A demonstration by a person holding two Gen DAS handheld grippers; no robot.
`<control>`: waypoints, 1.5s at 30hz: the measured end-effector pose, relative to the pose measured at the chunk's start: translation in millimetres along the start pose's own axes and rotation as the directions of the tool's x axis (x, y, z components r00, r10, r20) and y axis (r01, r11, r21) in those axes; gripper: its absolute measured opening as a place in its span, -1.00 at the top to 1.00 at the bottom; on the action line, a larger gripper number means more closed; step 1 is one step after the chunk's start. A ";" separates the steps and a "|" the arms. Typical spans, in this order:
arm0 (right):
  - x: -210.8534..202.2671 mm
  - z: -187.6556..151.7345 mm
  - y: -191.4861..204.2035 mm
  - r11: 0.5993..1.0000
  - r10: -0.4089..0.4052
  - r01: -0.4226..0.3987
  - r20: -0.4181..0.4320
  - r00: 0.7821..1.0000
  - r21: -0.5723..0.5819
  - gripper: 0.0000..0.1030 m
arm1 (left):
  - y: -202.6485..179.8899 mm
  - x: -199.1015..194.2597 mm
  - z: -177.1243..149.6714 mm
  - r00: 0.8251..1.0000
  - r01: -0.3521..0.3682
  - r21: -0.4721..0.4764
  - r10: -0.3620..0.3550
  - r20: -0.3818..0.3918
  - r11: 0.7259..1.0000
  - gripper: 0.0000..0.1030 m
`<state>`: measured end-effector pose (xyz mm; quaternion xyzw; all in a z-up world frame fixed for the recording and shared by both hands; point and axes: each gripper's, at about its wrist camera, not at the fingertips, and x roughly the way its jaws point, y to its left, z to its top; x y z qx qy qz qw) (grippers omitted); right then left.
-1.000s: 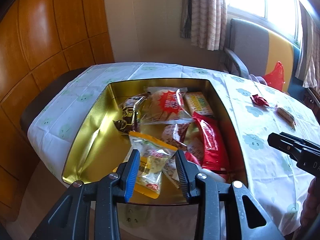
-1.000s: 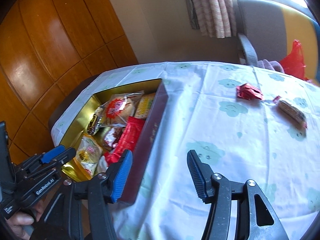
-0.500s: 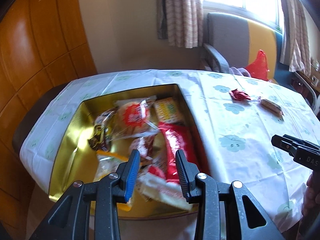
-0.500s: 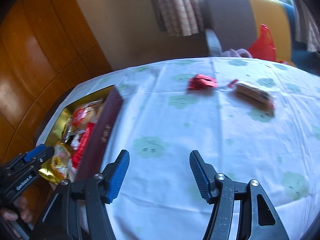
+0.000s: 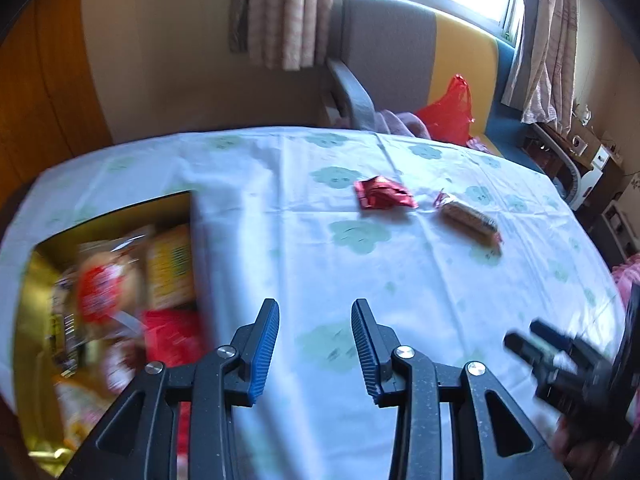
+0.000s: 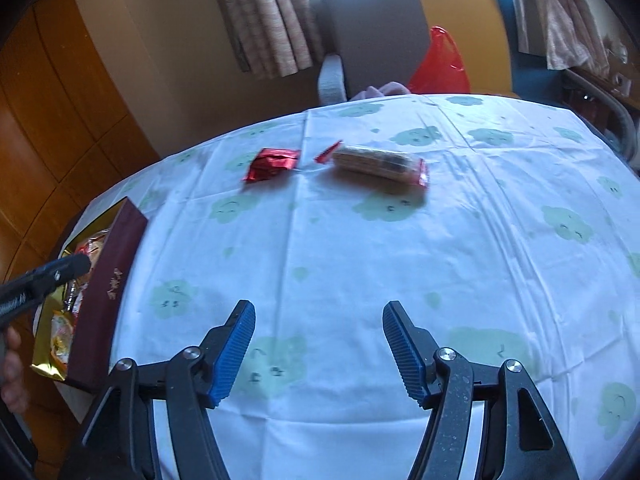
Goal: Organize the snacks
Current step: 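Move the left tool to the red foil candy and grasp it, then hold the red foil candy in the left tool while the right tool grasps the granola bar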
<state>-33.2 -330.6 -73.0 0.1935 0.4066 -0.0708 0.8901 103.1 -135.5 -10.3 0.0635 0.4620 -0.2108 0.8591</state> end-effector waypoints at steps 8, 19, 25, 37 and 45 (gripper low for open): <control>4.7 1.2 -17.0 1.000 -0.007 0.007 -0.010 1.000 -0.009 -0.41 | -57.8 67.0 51.7 0.999 0.023 0.240 -0.013 -0.041 0.971 -0.24; 11.6 20.0 -36.8 0.999 0.027 -0.027 -0.009 1.000 0.023 -0.50 | -103.7 150.6 94.8 0.997 0.003 0.618 0.042 -0.058 0.787 -0.60; 13.0 30.7 -52.2 0.999 0.024 -0.024 -0.005 1.000 0.046 -0.50 | -109.3 177.3 110.0 0.996 0.041 0.657 0.022 -0.087 0.753 -0.60; 21.5 79.8 -65.0 0.996 0.069 -0.066 0.046 0.997 -0.068 -0.47 | -86.7 150.0 78.2 0.986 0.091 0.367 -0.031 -0.165 0.926 0.16; 66.1 128.4 -47.8 0.949 0.091 -0.093 -0.020 0.996 -0.300 -0.47 | -72.3 92.1 30.1 0.991 0.052 0.237 -0.021 -0.129 0.970 0.16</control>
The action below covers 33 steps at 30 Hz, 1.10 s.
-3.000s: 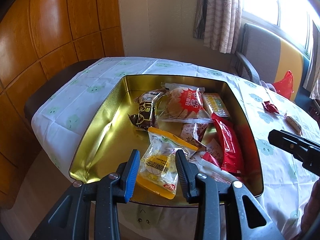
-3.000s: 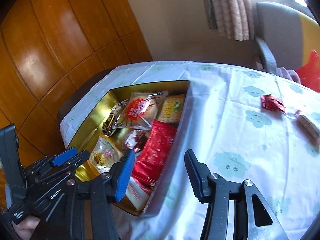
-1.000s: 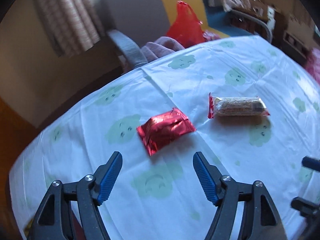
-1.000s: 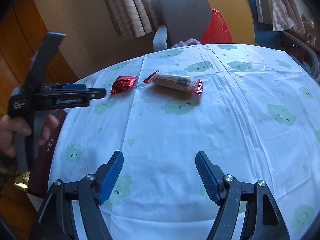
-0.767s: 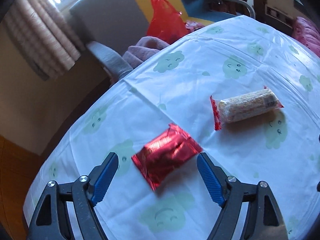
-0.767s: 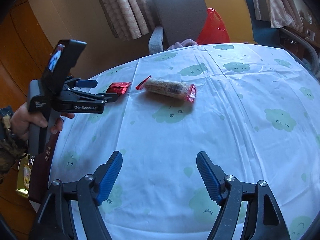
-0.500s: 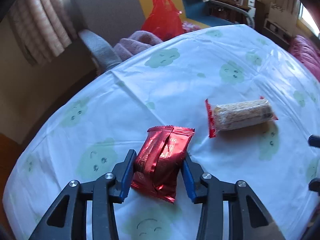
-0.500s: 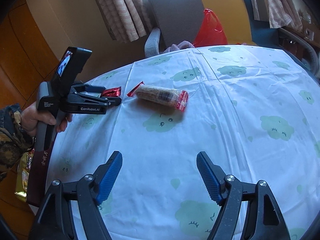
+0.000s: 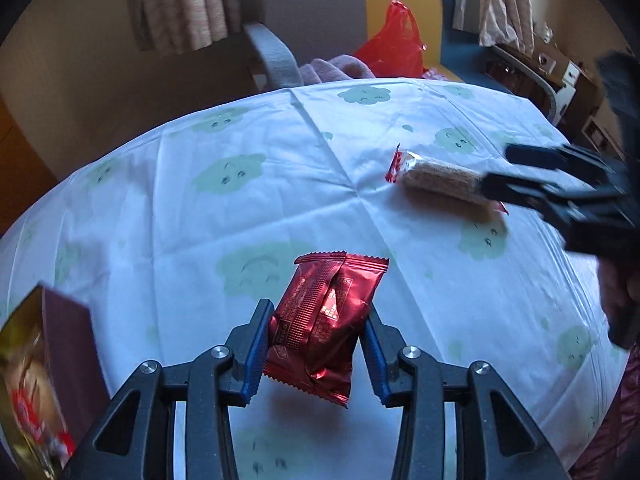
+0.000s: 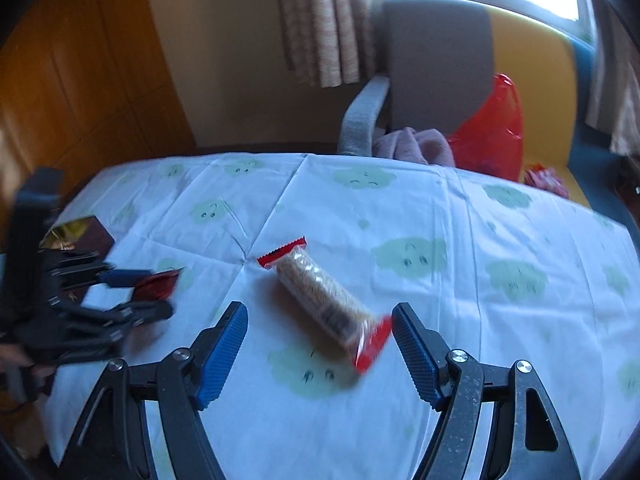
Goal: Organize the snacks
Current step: 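Hold the red foil candy in the left tool while the right tool grasps the granola bar, then carry the red foil candy into the gold tin and open the left tool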
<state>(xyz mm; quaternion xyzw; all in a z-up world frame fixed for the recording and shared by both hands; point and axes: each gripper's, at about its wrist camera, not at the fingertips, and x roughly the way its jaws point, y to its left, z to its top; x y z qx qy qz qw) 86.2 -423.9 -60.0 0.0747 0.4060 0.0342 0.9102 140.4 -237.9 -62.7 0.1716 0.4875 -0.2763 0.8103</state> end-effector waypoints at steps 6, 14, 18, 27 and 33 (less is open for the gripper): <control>44.9 19.9 9.5 0.989 -0.007 -0.010 -0.112 0.994 -0.147 -0.47 | 3.4 -30.4 -48.3 0.999 -0.010 -0.053 0.012 0.030 0.999 0.16; 73.8 15.9 22.8 0.975 -0.055 0.006 -0.217 0.975 -0.223 0.42 | 0.8 -48.1 -92.7 0.999 0.001 -0.069 0.002 0.036 0.998 0.16; 57.3 -3.0 40.7 0.981 -0.069 0.023 -0.231 0.971 -0.194 0.42 | -0.4 -49.1 -101.6 0.999 -0.010 -0.077 0.013 0.040 0.997 0.16; 8.5 -67.2 84.5 1.000 -0.020 0.016 -0.191 0.981 -0.022 0.41 | 11.3 -74.2 -111.8 0.995 -0.031 -0.140 0.044 0.087 0.990 0.16; 0.1 -87.6 97.1 0.997 -0.074 0.074 -0.095 0.993 -0.010 0.41 | 16.3 -110.1 -119.2 0.982 -0.050 -0.163 0.078 0.170 0.985 0.16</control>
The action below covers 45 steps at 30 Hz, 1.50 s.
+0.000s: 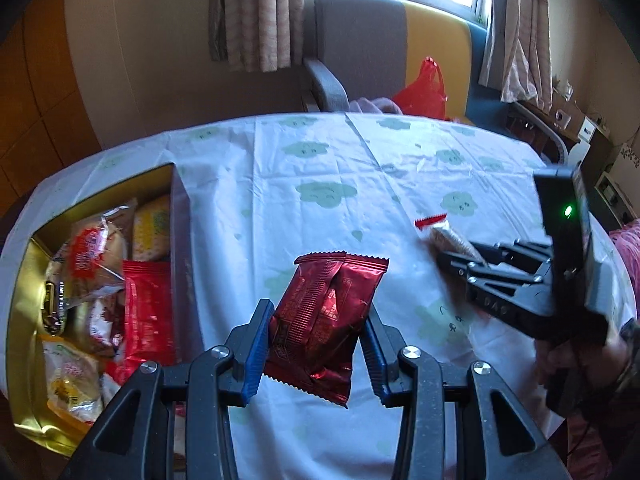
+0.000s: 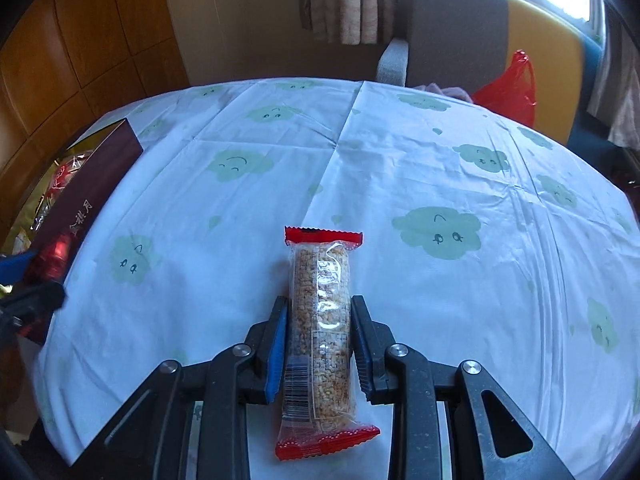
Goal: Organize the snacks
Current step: 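Carry the red foil candy into the gold tin and open the left tool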
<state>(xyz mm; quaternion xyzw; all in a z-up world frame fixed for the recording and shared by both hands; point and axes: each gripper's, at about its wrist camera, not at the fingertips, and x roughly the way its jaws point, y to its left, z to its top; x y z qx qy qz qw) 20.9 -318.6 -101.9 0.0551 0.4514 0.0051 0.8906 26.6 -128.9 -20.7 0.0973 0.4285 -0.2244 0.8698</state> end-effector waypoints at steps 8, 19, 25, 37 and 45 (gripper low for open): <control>-0.7 -9.2 3.3 1.000 -0.029 0.030 0.069 0.997 -0.007 0.40 | 19.2 -31.6 -6.7 0.997 -0.034 -0.036 0.036 0.062 0.999 0.16; -0.7 -12.4 5.0 0.999 -0.039 0.040 0.078 0.996 -0.011 0.41 | 57.6 -54.1 -19.6 0.990 -0.103 -0.108 0.112 0.090 0.989 0.16; -1.1 -12.6 6.0 0.999 -0.047 0.048 0.081 0.996 -0.014 0.41 | 76.6 -58.5 -24.7 0.984 -0.142 -0.146 0.156 0.089 0.979 0.16; -1.2 -12.1 6.3 0.998 -0.052 0.053 0.086 0.995 -0.015 0.41 | 182.3 -85.0 -44.6 0.961 -0.227 -0.356 0.267 0.068 0.906 0.16; -2.1 -12.5 5.3 0.999 -0.044 0.045 0.090 0.995 -0.008 0.41 | 256.7 -84.1 -68.6 0.957 -0.260 -0.510 0.291 -0.020 0.820 0.16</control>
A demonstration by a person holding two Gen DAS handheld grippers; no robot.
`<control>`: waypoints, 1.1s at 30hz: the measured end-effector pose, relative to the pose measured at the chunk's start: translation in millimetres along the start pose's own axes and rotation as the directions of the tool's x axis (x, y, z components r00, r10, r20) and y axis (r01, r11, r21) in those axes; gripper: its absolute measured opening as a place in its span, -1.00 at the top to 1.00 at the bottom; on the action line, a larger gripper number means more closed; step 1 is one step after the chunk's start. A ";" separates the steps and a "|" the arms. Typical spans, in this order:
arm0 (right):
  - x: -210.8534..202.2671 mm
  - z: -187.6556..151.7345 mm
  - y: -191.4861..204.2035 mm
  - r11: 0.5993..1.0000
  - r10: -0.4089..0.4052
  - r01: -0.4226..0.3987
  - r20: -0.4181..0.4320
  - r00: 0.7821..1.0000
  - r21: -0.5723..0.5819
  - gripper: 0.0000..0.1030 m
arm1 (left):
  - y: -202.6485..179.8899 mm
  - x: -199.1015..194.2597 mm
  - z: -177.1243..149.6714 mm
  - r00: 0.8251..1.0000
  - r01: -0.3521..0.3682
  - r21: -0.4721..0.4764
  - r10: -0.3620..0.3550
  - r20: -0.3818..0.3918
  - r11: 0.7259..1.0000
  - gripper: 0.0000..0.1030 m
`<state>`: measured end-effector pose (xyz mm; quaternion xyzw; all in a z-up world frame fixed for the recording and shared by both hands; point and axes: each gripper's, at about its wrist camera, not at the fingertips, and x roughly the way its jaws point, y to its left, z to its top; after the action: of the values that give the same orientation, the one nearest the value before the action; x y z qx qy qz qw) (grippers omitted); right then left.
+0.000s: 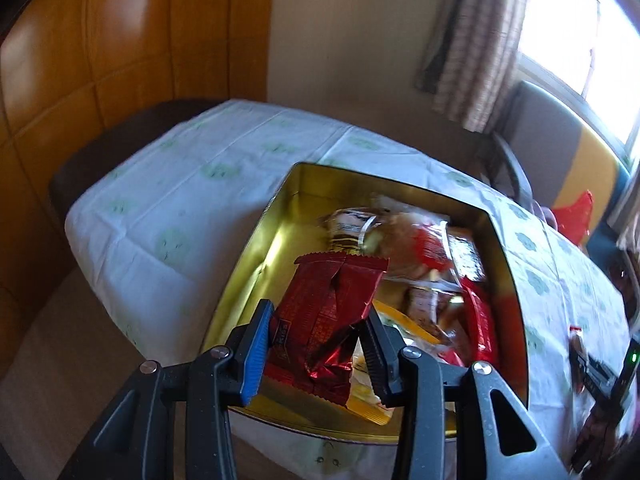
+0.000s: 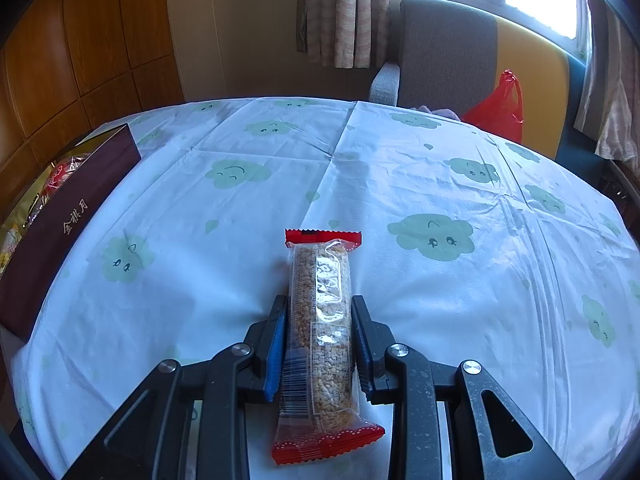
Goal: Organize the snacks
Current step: 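Carry the red foil candy into the gold tin and open the left tool, then carry the granola bar into the gold tin and open the right tool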
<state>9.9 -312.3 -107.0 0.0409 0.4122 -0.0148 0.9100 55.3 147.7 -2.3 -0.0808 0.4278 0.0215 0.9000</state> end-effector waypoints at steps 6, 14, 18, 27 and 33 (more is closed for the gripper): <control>0.0 -0.2 -1.2 1.000 0.008 -0.008 0.001 1.000 0.007 0.41 | 2.7 32.5 5.5 0.997 -0.001 -0.032 -0.002 -0.075 1.000 0.15; -0.1 -0.3 -1.4 1.000 0.010 -0.010 0.003 1.000 0.011 0.41 | -14.1 72.4 -1.1 0.988 0.002 0.046 0.005 -0.154 0.999 0.10; -0.1 -0.2 -1.6 1.000 0.011 -0.011 0.003 1.000 0.012 0.41 | -14.2 68.1 -7.9 0.991 0.001 0.050 0.006 -0.134 0.999 0.02; -0.6 -0.2 -0.8 1.000 0.007 -0.007 0.003 1.000 0.010 0.41 | -17.8 40.4 -22.1 0.998 -0.050 0.038 0.051 -0.041 0.998 0.02; -0.5 0.0 -0.7 1.000 0.003 -0.003 0.003 1.000 0.007 0.41 | -36.6 36.3 -31.0 0.996 -0.087 0.072 0.089 -0.032 0.994 0.08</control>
<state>9.5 -312.9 -106.7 0.0445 0.4106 -0.0147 0.9106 58.5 105.4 -45.0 -0.0303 0.4473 0.0445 0.8928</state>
